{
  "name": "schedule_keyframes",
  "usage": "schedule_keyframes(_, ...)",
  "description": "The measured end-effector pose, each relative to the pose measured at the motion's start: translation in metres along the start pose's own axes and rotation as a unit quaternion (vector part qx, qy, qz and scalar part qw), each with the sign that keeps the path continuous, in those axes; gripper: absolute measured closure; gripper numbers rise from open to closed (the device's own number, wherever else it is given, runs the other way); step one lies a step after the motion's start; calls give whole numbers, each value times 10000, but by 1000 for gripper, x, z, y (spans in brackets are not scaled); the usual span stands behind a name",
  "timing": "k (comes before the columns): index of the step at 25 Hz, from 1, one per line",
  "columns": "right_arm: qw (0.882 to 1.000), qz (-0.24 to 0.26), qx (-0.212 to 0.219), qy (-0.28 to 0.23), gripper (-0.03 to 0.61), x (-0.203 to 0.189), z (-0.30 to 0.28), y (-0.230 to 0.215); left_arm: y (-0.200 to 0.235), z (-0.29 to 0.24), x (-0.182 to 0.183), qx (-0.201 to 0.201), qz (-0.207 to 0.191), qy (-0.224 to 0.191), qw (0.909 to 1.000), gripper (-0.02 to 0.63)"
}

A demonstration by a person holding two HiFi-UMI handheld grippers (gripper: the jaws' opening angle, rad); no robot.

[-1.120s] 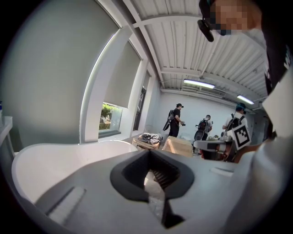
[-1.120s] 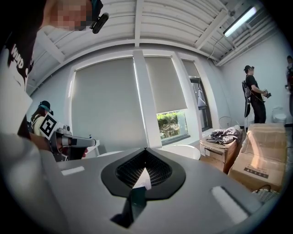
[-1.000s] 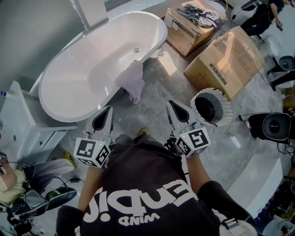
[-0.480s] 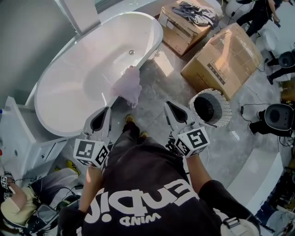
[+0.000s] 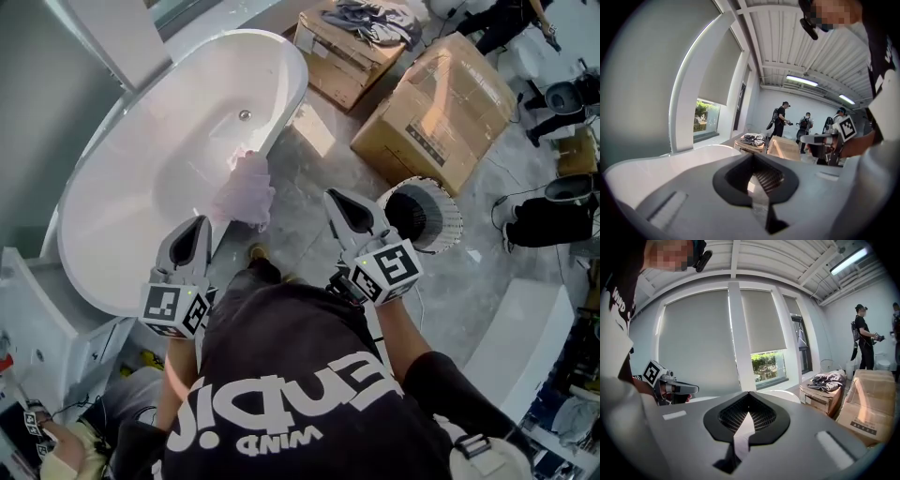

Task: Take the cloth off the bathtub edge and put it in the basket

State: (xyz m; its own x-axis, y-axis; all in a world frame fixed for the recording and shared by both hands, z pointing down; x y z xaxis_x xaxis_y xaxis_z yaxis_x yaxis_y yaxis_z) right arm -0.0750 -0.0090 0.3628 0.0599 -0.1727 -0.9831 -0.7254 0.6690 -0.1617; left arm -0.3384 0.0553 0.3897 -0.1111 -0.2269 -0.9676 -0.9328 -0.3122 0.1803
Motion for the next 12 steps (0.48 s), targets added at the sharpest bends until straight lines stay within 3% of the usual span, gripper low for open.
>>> schedule_keyframes(6,10000,-12,-65,-62,569,7,-19,-14,8,-25,4,-92,2,3,10000,617)
schedule_keyframes(12,9998,-46,186,-25,569,14,-32,-32,-2,-48,12,8,-22,50,10000,617)
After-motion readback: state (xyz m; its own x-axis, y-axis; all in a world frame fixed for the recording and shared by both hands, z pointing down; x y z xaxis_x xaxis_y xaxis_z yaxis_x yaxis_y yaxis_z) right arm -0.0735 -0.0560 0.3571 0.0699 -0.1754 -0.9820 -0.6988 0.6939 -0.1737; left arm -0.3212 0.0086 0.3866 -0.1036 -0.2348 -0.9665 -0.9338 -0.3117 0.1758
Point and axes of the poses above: the fingertips, and each gripper's own axes: z backward along the fingers, y to its left, x out of its top, the point moved 5 cm from there along z, backward along the fingers, and after that the axes turned 7 degrees about -y, right-handed, at the moved point
